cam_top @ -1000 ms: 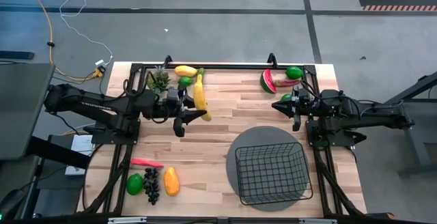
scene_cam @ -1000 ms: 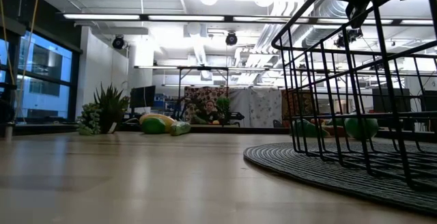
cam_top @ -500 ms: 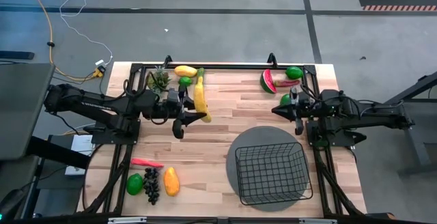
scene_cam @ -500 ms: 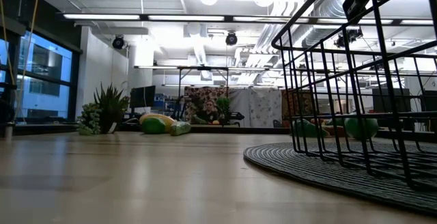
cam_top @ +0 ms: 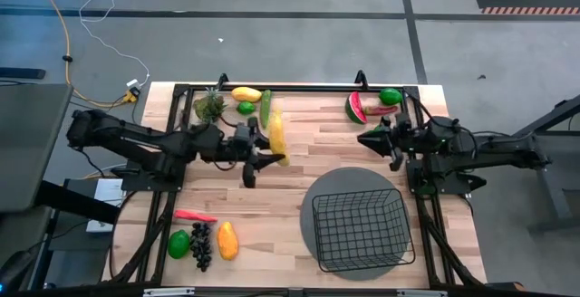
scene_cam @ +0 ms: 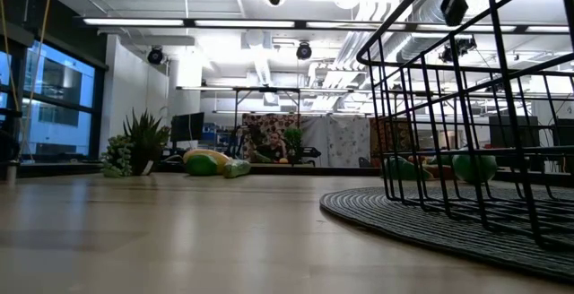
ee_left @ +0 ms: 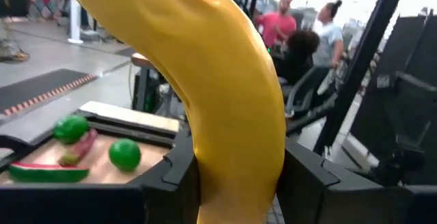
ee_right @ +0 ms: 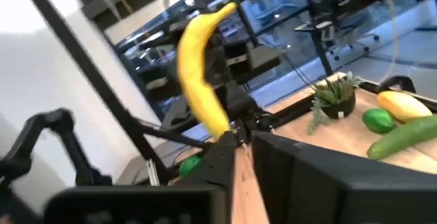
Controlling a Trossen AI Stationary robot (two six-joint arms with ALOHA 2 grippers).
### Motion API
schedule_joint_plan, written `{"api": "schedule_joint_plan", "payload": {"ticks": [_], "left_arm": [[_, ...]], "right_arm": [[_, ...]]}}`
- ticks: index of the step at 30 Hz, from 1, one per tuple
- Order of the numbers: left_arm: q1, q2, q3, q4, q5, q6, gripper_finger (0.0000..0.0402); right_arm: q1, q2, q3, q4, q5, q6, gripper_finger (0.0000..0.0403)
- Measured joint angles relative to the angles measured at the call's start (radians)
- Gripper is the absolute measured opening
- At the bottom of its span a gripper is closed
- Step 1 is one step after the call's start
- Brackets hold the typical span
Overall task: Build produce basket
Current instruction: Put the yellow banana into the black basket
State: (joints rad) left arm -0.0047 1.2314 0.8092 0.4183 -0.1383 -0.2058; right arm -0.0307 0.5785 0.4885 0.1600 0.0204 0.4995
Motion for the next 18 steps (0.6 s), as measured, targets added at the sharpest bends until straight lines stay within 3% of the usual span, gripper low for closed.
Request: {"api": "schedule_joint_plan", "payload": {"ticks": [7,12,18], "left_arm": [[-0.017,0.199,0.119,-0.001,0.001,0.026,0.0136],[-0.013,0.289,0.196,-0.004,0.001,0.026,0.0136],[-0.013,0.348,0.271,-0.003,0.004,0.026,0.0136]], "right_arm": [[0.000,0.154,0.000,0.180,-0.026,0.124,0.0199],[0.000,0.224,0.000,0.282,-0.043,0.095,0.0293],[0.002,0.304,0.052,0.284,-0.037,0.094,0.0331]]}}
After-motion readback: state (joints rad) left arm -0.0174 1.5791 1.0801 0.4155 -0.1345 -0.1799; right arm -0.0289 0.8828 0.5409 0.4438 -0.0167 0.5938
